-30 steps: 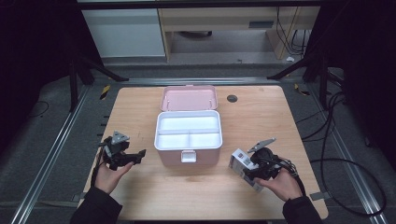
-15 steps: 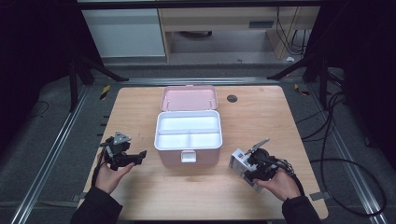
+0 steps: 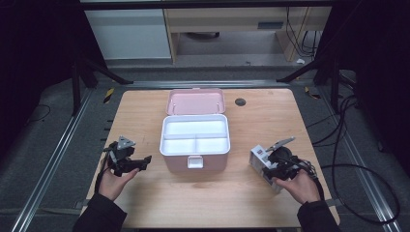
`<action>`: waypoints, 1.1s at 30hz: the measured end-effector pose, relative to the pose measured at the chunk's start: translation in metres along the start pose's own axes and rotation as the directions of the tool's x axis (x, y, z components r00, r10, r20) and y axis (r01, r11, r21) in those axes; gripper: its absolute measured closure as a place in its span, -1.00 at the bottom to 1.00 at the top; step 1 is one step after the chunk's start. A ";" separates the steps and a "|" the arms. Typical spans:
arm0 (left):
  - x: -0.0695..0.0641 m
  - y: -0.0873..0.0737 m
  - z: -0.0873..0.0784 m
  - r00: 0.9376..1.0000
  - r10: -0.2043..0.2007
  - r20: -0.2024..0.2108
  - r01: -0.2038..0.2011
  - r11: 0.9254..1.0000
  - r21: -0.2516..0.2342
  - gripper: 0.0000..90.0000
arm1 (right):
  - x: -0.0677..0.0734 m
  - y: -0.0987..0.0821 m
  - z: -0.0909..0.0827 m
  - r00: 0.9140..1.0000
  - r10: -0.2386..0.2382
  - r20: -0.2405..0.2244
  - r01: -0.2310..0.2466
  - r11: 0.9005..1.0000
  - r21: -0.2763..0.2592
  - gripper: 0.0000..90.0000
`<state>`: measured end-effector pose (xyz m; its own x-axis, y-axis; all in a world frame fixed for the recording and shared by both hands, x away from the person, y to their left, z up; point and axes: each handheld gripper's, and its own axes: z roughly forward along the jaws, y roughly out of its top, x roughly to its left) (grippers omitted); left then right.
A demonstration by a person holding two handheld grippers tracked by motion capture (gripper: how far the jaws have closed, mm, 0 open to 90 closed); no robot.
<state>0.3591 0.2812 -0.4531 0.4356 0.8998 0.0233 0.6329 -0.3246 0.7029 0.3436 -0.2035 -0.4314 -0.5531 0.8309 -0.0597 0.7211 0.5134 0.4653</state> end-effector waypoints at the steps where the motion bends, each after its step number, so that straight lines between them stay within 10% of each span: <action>1: 0.000 0.000 0.000 1.000 0.002 0.001 -0.002 1.000 0.001 -0.45 | -0.013 -0.004 -0.001 0.999 0.044 0.023 -0.043 0.999 -0.015 0.22; 10: -0.001 0.000 0.001 1.000 0.002 0.002 -0.002 1.000 0.001 -0.45 | -0.050 -0.023 0.006 0.980 0.186 0.075 -0.186 0.983 -0.006 0.22; 21: -0.001 0.001 0.000 1.000 -0.002 0.007 0.002 1.000 -0.003 -0.45 | -0.056 -0.031 0.015 0.976 0.210 0.063 -0.211 0.977 0.020 0.09; 28: -0.003 0.008 -0.007 1.000 -0.011 0.018 0.011 0.999 -0.050 -0.42 | -0.055 -0.025 0.004 0.976 0.195 0.092 -0.187 0.978 -0.089 -0.17; 33: -0.009 0.021 -0.019 1.000 -0.008 0.023 0.011 0.993 -0.119 -0.39 | -0.051 -0.012 -0.014 0.976 0.188 0.110 -0.156 0.957 -0.246 -0.27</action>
<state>0.3559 0.2718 -0.4251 0.4451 0.8955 0.0007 0.5573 -0.2777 0.7825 0.3573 -0.2551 -0.4212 -0.3589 0.9309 -0.0677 0.6738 0.3086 0.6714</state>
